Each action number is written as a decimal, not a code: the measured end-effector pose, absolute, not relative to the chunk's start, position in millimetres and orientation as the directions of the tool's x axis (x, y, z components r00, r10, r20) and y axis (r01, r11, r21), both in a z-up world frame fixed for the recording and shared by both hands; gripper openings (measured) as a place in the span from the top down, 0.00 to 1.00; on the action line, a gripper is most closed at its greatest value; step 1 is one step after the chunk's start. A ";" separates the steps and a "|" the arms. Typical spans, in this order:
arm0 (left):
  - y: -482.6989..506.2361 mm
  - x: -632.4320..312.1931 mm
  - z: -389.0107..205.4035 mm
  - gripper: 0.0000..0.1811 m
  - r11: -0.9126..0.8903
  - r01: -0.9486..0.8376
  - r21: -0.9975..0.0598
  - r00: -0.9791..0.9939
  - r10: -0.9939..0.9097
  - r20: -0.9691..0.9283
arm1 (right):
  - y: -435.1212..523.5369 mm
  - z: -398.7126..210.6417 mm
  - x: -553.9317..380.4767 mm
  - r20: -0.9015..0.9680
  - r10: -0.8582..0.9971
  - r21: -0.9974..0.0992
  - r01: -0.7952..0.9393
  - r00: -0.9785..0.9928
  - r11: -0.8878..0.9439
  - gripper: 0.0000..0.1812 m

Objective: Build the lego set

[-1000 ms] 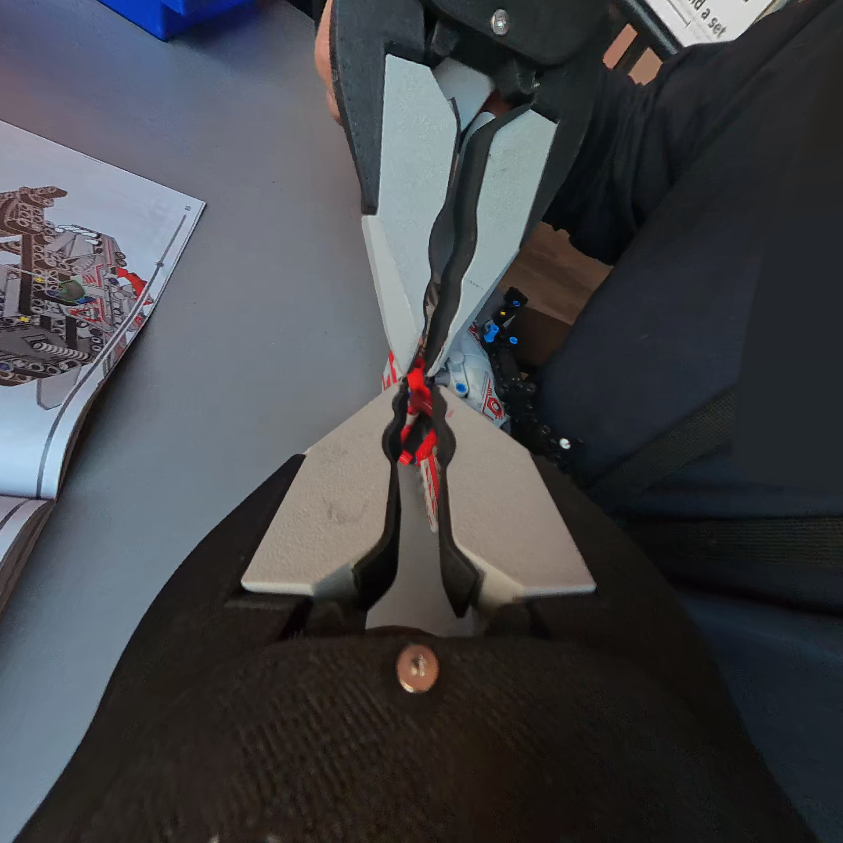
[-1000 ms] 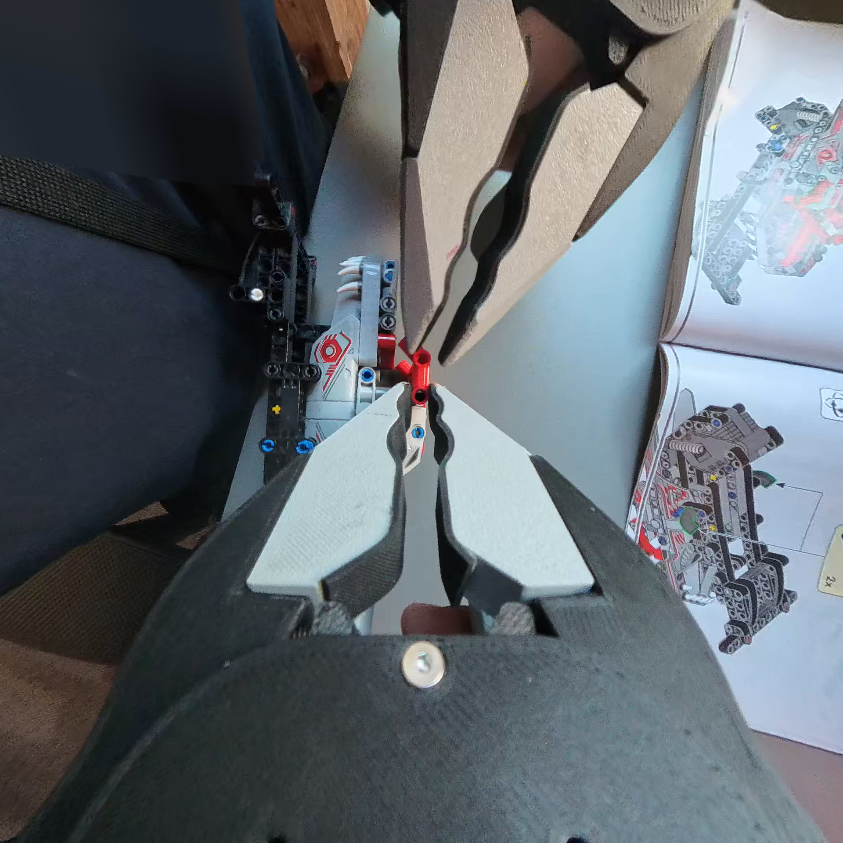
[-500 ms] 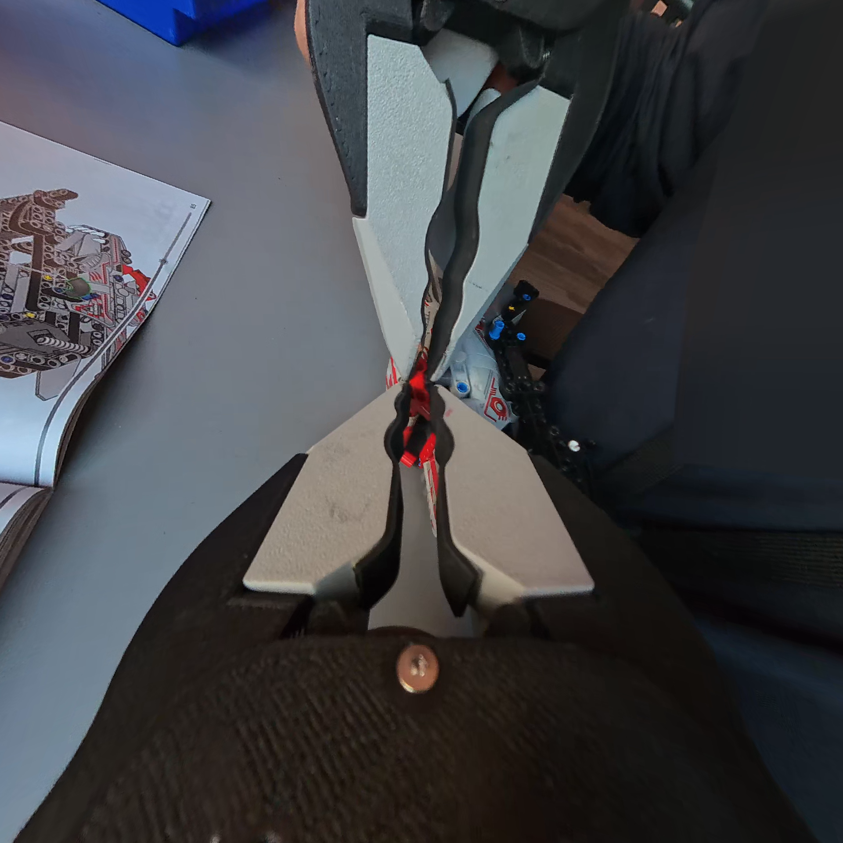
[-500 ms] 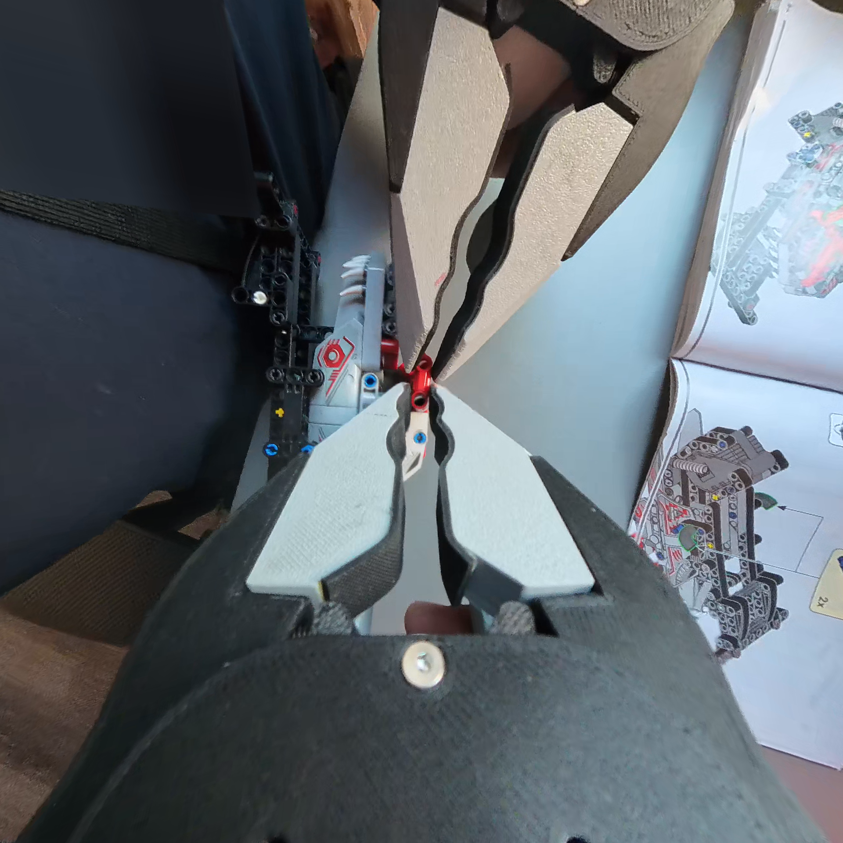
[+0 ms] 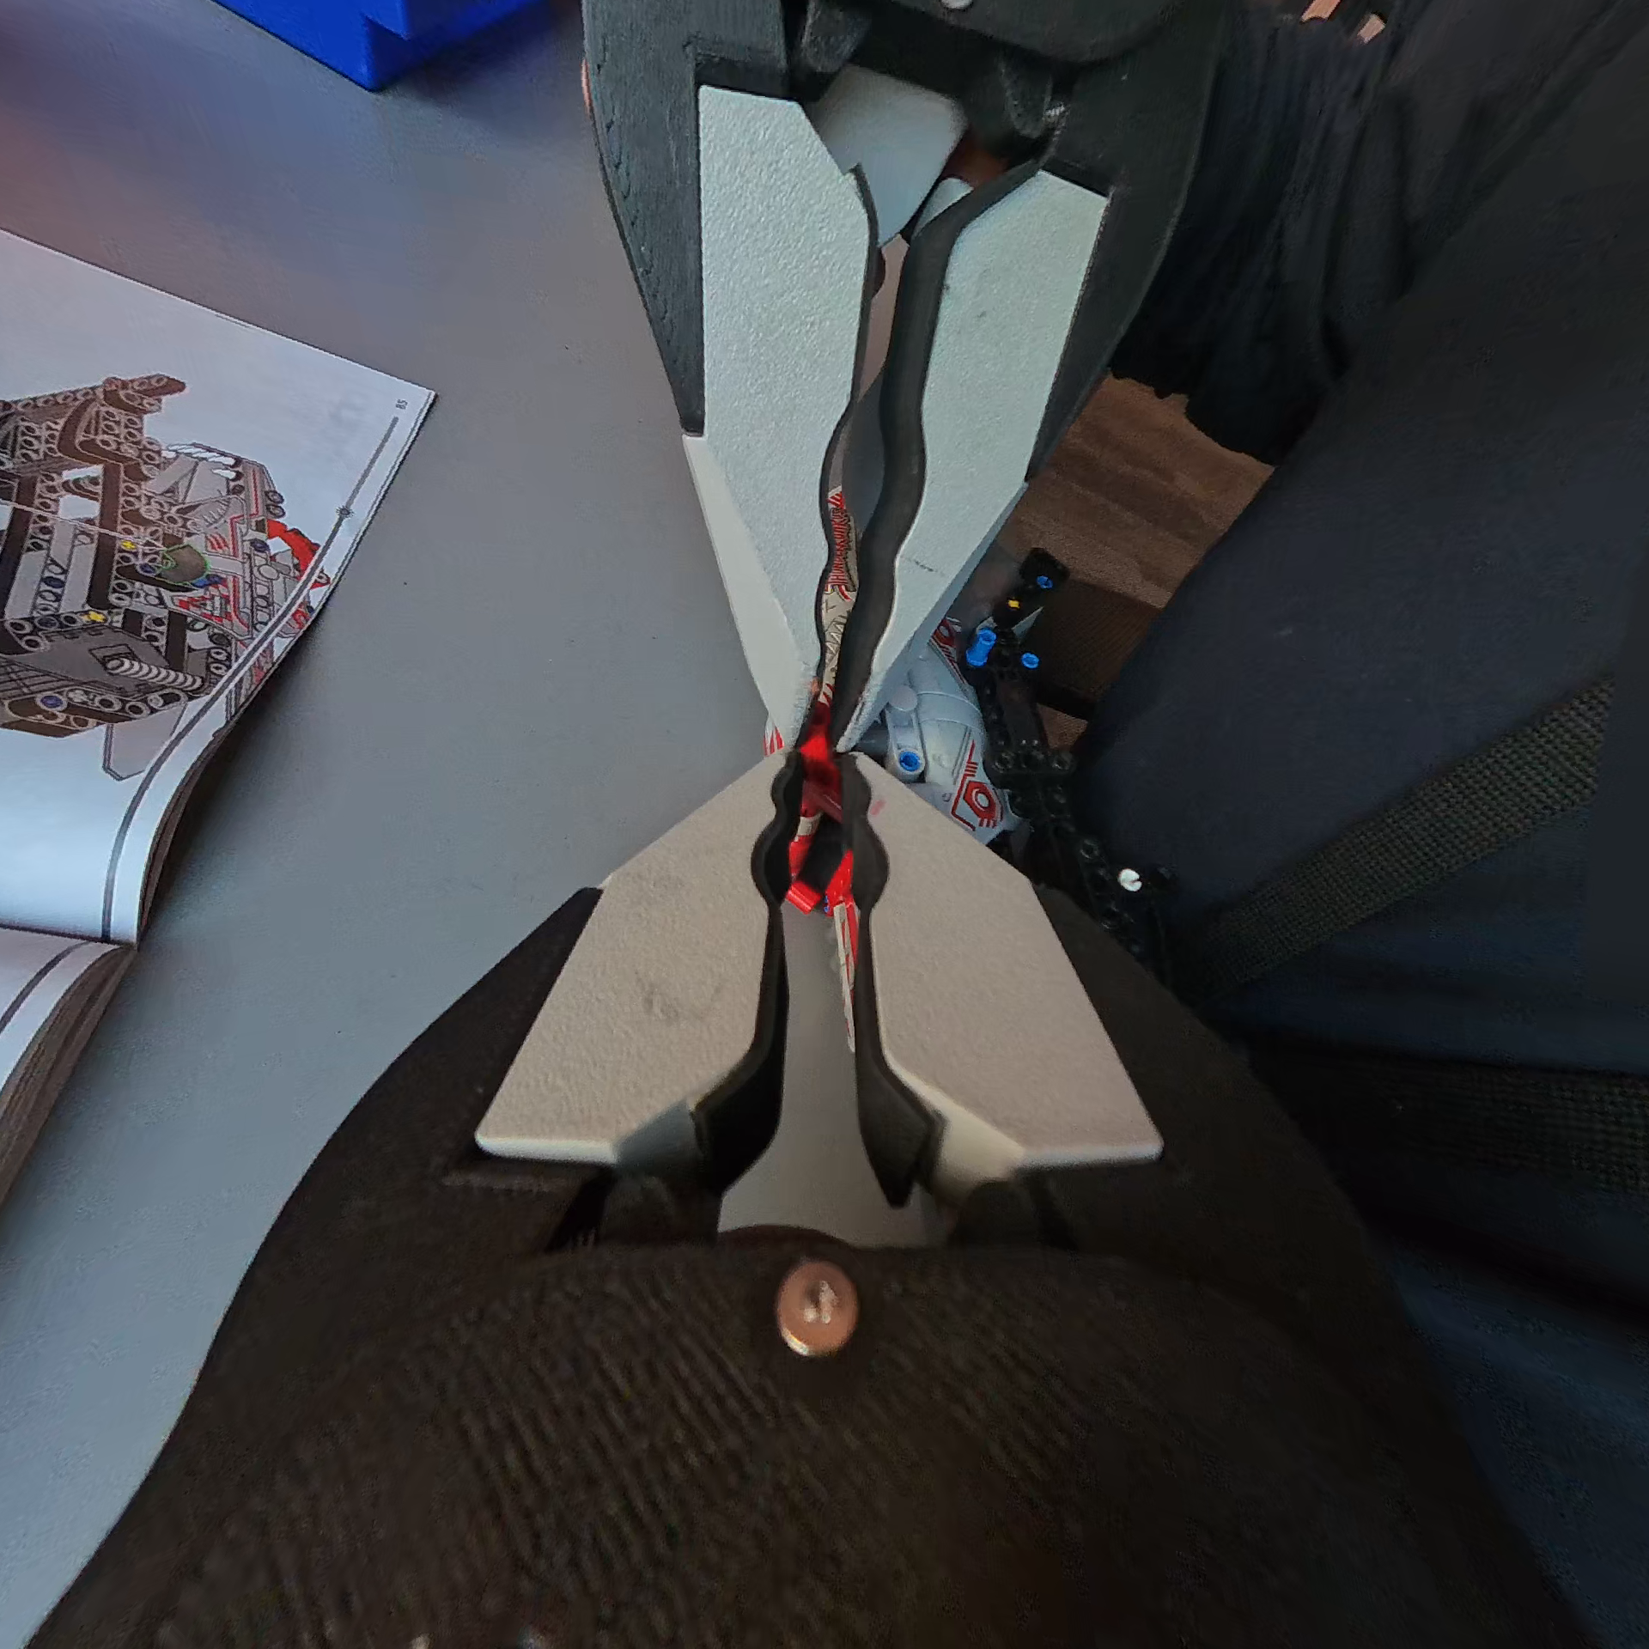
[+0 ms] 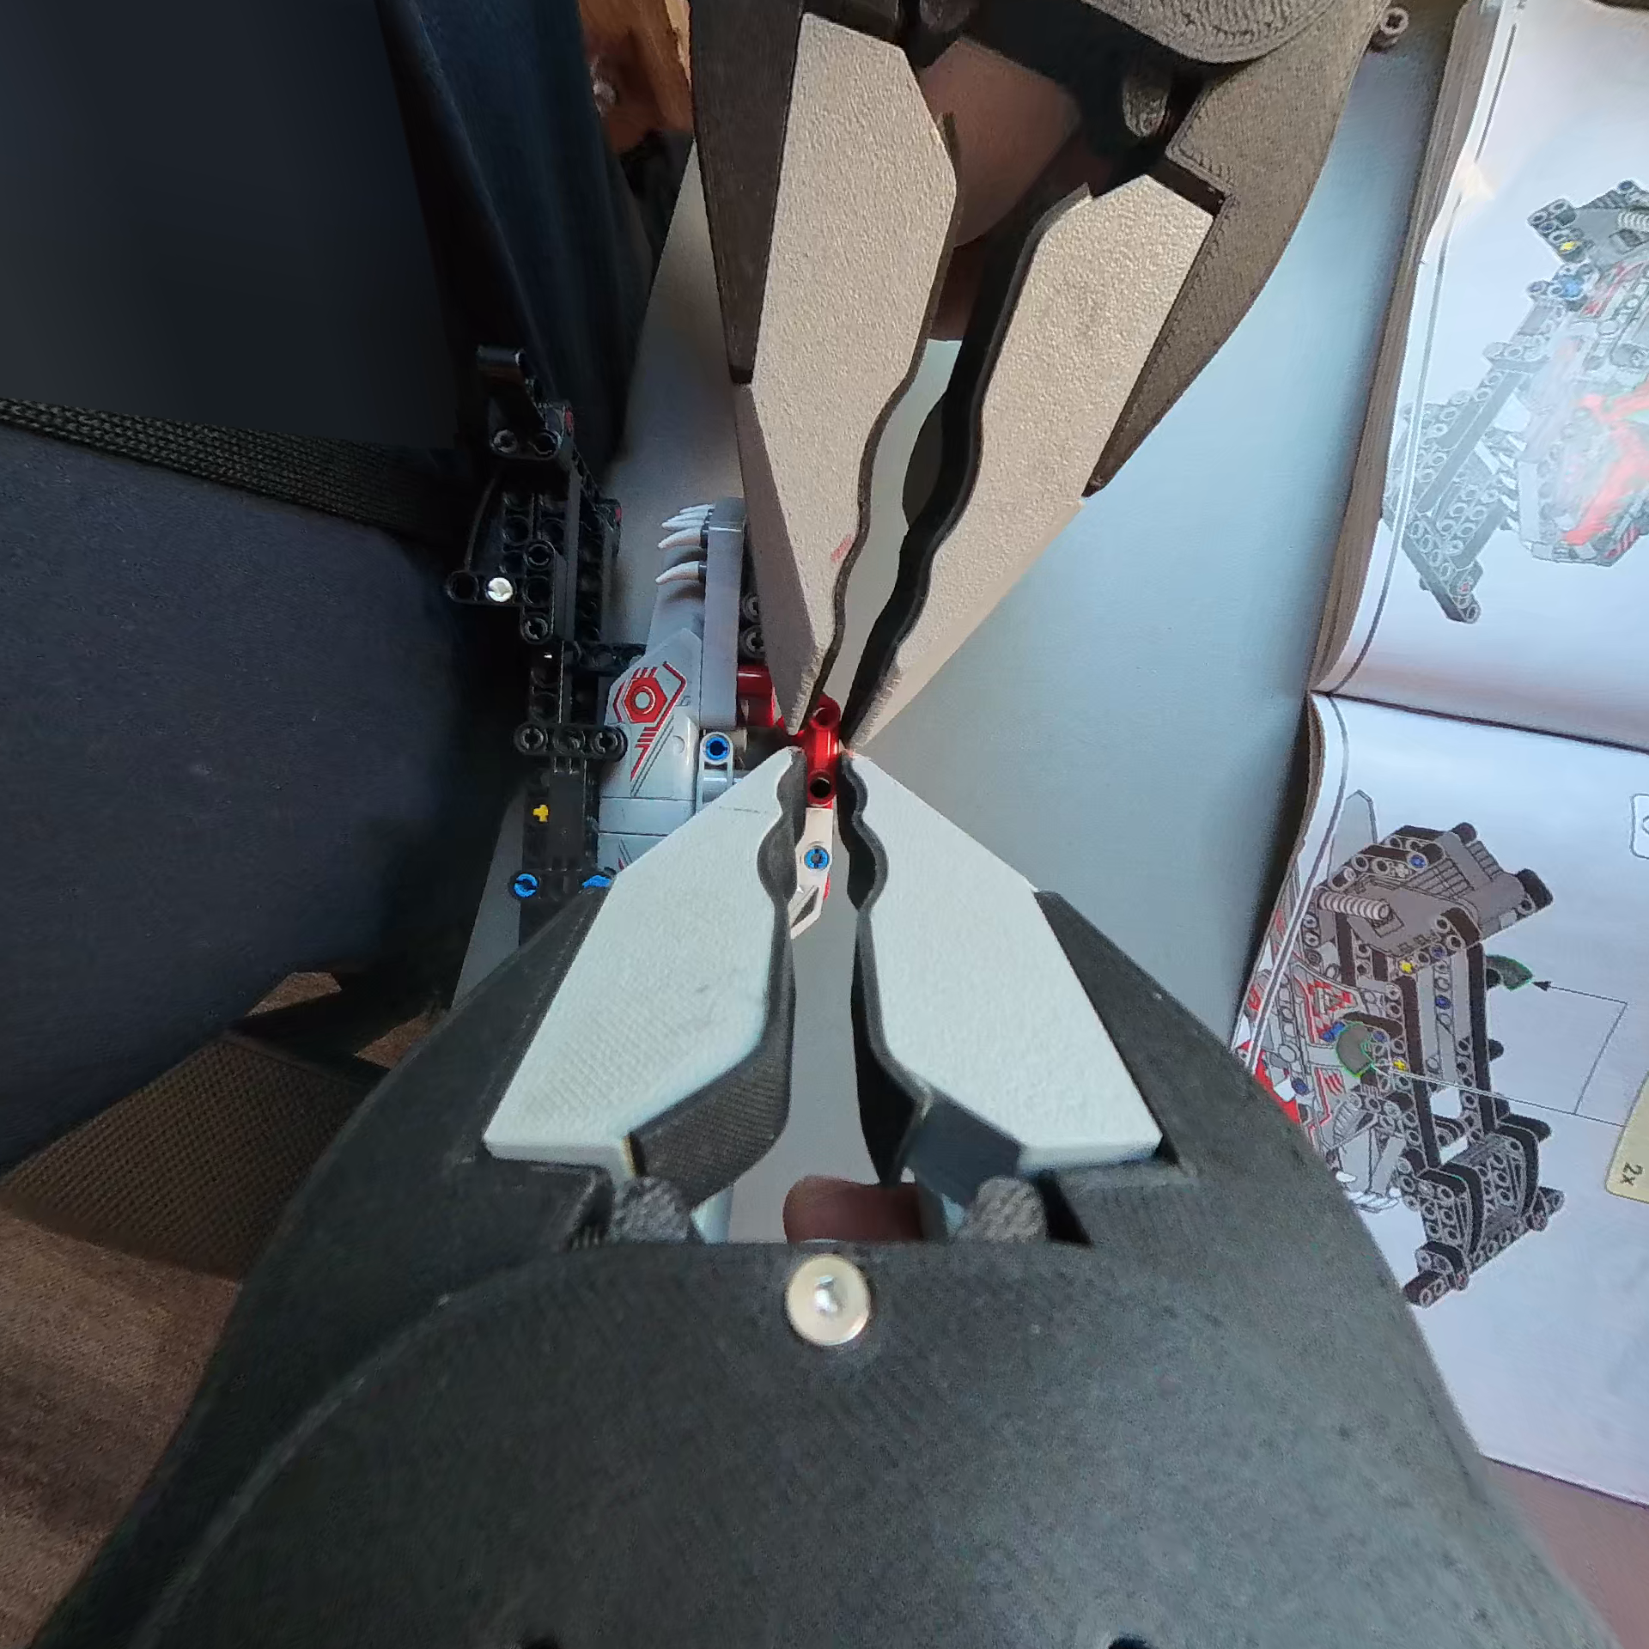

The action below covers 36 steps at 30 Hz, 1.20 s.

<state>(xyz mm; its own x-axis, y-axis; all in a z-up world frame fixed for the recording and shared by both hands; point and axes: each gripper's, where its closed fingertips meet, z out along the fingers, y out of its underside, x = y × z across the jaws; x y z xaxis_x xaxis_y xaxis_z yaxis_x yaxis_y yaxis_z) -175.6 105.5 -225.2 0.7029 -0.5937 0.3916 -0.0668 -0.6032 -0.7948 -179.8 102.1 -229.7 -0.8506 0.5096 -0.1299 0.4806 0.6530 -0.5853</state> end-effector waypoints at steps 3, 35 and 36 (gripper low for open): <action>105.3 -175.9 -225.4 0.97 -0.601 -0.054 -0.797 0.695 -0.595 0.402 | 101.5 -229.9 -179.9 -0.152 0.515 -0.592 0.495 -0.844 0.636 0.98; 102.5 -175.5 -225.2 0.97 -0.574 0.018 -0.819 0.689 -0.586 0.426 | 98.6 -229.3 -179.4 -0.172 0.518 -0.588 0.510 -0.838 0.628 0.98; 102.4 -175.4 -225.1 0.97 -0.569 0.031 -0.822 0.687 -0.585 0.431 | 98.6 -229.4 -179.3 -0.166 0.514 -0.576 0.506 -0.841 0.642 0.98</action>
<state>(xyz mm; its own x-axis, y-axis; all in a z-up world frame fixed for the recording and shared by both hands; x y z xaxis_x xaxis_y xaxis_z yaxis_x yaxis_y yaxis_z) -175.4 102.4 -225.1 0.6870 -0.5853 0.4306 0.0306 -0.5688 -0.8219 -179.3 98.6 -229.4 -0.8414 0.5144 -0.1656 0.5058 0.6420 -0.5761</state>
